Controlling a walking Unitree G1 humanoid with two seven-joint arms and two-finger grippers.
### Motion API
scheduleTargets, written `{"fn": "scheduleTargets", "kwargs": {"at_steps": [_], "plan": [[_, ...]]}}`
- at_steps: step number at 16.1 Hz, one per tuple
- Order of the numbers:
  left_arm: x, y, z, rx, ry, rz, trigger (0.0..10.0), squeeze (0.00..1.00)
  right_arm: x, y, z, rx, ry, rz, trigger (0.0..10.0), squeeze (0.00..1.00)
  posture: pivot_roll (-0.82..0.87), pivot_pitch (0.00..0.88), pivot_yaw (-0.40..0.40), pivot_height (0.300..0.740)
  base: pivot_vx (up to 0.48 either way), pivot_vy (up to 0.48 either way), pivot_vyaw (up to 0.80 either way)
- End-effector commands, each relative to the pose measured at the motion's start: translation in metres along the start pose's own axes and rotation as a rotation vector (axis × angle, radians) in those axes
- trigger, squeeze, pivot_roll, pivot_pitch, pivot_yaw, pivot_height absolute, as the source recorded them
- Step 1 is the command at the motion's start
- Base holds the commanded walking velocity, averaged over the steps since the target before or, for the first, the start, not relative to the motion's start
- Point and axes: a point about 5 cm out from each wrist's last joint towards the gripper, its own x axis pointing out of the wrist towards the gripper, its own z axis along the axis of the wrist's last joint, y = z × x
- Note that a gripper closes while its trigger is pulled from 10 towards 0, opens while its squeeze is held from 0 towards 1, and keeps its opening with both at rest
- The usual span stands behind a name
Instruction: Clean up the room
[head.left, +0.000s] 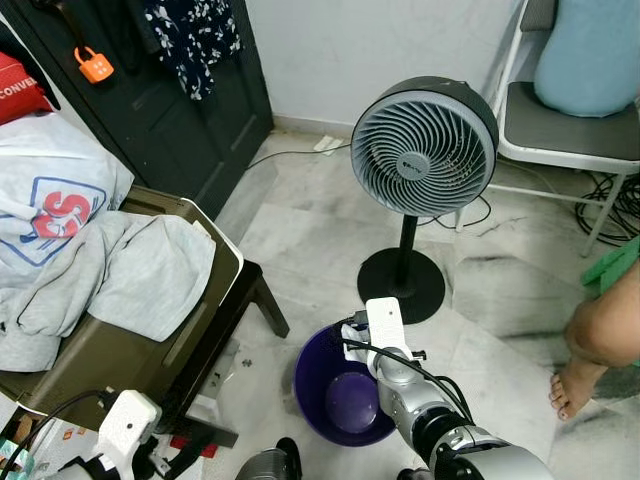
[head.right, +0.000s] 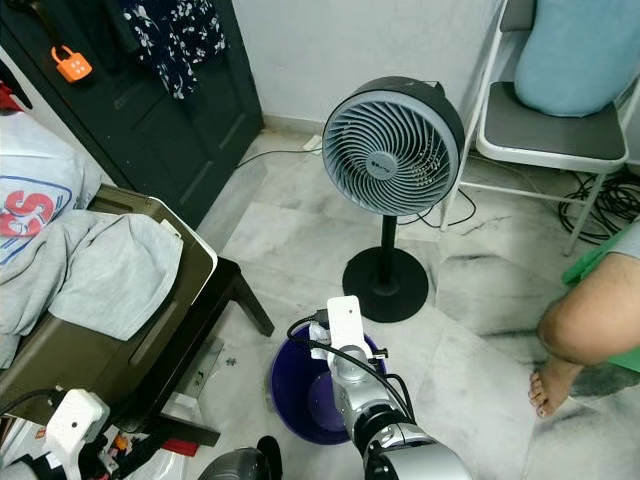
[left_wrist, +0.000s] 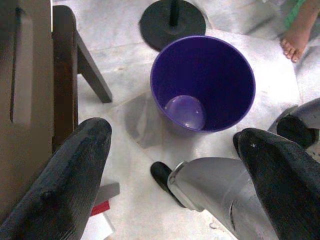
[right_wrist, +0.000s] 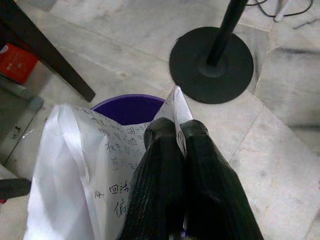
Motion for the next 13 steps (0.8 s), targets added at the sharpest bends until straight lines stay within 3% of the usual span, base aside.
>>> {"fn": "scheduleTargets", "kwargs": {"at_steps": [1, 3, 4, 5, 13], "plan": [[-0.006, 0.001, 0.0, 0.019, 0.003, 0.006, 10.0, 0.0, 0.0, 0.002, 0.005, 0.008, -0.023, -0.011, 10.0, 0.0, 0.18, 0.219, 0.152, 0.74, 0.0, 0.0, 0.0], [-0.006, 0.002, 0.0, 0.025, -0.003, 0.004, 10.0, 0.0, 0.0, 0.001, 0.006, 0.008, -0.028, -0.013, 10.0, 0.0, 0.18, 0.218, 0.153, 0.74, 0.0, 0.0, 0.0], [-0.006, 0.003, 0.0, 0.03, -0.008, 0.002, 10.0, 0.0, 0.0, 0.001, 0.006, 0.015, -0.028, -0.015, 10.0, 0.67, 0.18, 0.219, 0.152, 0.74, 0.0, 0.0, 0.0], [-0.005, 0.003, 0.0, 0.033, -0.014, 0.001, 10.0, 0.0, 0.0, 0.001, 0.008, 0.032, -0.039, -0.009, 10.0, 1.0, 0.18, 0.218, 0.152, 0.74, 0.0, 0.0, 0.0], [-0.021, 0.009, 0.023, 0.059, -0.051, 0.008, 10.0, 0.0, 0.001, 0.004, 0.015, 0.029, -0.081, 0.003, 10.0, 1.0, 0.19, 0.213, 0.15, 0.74, 0.0, 0.0, 0.0]]}}
